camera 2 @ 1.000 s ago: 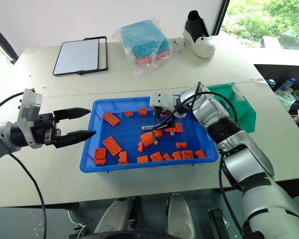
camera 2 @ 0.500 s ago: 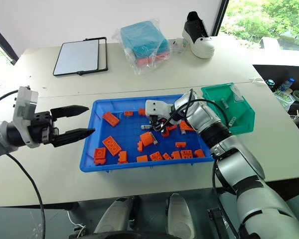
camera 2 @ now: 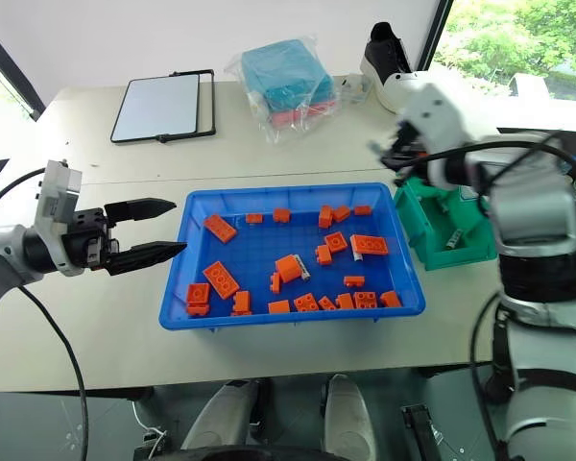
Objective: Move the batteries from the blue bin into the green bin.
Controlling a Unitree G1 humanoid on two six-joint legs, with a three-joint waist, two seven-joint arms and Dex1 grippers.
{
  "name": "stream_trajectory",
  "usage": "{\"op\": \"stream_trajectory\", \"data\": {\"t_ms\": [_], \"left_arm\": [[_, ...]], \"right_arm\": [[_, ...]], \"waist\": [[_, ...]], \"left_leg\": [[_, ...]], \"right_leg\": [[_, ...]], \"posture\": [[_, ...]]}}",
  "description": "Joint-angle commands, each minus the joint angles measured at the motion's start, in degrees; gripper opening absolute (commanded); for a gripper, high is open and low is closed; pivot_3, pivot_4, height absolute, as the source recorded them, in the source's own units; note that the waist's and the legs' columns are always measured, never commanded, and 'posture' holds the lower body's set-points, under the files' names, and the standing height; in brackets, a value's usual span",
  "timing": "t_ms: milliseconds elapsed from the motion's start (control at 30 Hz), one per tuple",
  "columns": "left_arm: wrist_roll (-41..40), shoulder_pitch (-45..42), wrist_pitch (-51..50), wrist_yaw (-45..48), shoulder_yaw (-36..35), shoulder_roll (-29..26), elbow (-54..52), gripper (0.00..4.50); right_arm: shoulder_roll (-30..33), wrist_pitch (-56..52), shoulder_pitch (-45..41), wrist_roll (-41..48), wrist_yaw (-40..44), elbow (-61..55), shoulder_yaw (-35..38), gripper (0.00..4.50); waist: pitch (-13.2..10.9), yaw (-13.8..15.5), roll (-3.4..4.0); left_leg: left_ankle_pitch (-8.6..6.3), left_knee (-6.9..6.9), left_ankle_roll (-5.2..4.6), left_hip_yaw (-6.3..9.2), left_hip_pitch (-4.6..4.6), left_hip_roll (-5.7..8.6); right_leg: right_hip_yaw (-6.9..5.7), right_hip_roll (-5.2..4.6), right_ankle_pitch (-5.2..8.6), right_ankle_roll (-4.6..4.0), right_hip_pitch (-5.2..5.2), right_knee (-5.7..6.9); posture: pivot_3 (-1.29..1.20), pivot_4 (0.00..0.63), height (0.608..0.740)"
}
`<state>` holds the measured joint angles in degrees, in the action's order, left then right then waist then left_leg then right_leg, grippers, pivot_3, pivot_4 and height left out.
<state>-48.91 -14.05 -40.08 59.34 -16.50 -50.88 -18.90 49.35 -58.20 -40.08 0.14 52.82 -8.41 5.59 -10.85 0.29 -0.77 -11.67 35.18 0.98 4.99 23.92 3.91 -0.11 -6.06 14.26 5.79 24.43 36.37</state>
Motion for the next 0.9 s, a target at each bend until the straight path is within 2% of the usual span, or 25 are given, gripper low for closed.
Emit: {"op": "stream_trajectory", "data": {"t_ms": [33, 67, 267, 433, 533, 600, 733, 900], "left_arm": [[0.6, -2.2, 1.4, 1.3, 0.6, 0.1, 0.7, 4.5], [0.8, -2.9, 1.5, 1.5, 1.1, 0.2, 1.4, 4.5], [2.1, -6.6, 1.9, 2.6, 3.4, 1.0, 3.8, 4.5], [1.9, -6.9, 1.4, 2.7, 3.4, 1.1, 3.4, 4.5], [1.4, -5.4, 0.8, 2.4, 2.6, 0.9, 2.0, 4.5], [1.2, -4.9, 0.4, 2.2, 2.4, 0.9, 1.5, 4.5], [0.8, -4.8, -0.1, 2.0, 1.9, 0.5, 1.0, 4.5], [1.1, -4.9, -0.1, 2.7, 1.6, -0.2, 1.5, 4.5]], "right_arm": [[3.6, -2.5, 4.7, 0.5, -2.7, -4.6, 4.6, 0.05], [4.2, -2.3, 6.3, 0.7, -3.3, -4.8, 5.0, 0.05], [3.4, 1.2, 7.4, 2.7, -6.3, -5.1, 4.0, 2.96], [0.5, -8.6, 2.1, 10.4, -5.9, -13.6, 4.2, 2.96], [-9.7, -25.6, 2.2, 16.4, -9.1, -24.0, 5.0, 2.96], [-16.2, -32.7, 5.1, 18.0, -11.8, -29.0, 3.5, 2.96], [-21.8, -34.3, 10.7, 20.1, -16.1, -31.5, 0.2, 2.96], [-24.2, -33.9, 11.7, 22.1, -18.7, -29.4, -2.9, 2.96]], "waist": [[0.0, -0.4, 0.03], [0.0, -0.6, 0.03], [0.0, -1.4, 0.04], [0.0, -1.2, 0.06], [0.1, -1.0, -0.1], [0.1, -1.0, -0.13], [0.1, -0.5, -0.07], [0.1, -1.0, -0.09]], "left_leg": [[-0.01, 0.0, -0.02, -0.06, 0.0, -0.01], [-0.02, 0.0, -0.04, -0.09, -0.01, -0.03], [-0.01, 0.06, -0.05, -0.17, -0.02, -0.07], [-0.02, 0.05, -0.05, -0.13, -0.02, -0.19], [-0.03, 0.03, -0.08, -0.05, -0.01, -0.24], [-0.04, 0.03, -0.08, 0.0, -0.01, -0.3], [-0.04, 0.11, -0.08, 0.0, 0.11, -0.19], [-0.03, 0.22, -0.08, -0.06, 0.1, -0.17]], "right_leg": [[0.04, -0.01, 0.0, 0.0, 0.02, 0.0], [0.06, -0.01, 0.0, 0.01, 0.02, 0.0], [0.1, 0.05, -0.06, 0.1, 0.01, 0.01], [0.1, 0.16, -0.15, 0.24, 0.02, 0.01], [0.06, 0.2, -0.15, 0.25, 0.01, 0.0], [0.06, 0.23, -0.15, 0.24, 0.0, -0.02], [0.06, 0.17, -0.17, 0.18, 0.05, -0.02], [0.08, 0.18, -0.36, 0.15, 0.01, -0.14]], "posture": [[0.0, 0.15, 0.731], [0.0, 0.15, 0.731], [0.0, 0.15, 0.731], [0.0, 0.15, 0.731], [0.0, 0.15, 0.731], [0.0, 0.15, 0.731], [0.0, 0.15, 0.731], [0.0, 0.15, 0.731]]}}
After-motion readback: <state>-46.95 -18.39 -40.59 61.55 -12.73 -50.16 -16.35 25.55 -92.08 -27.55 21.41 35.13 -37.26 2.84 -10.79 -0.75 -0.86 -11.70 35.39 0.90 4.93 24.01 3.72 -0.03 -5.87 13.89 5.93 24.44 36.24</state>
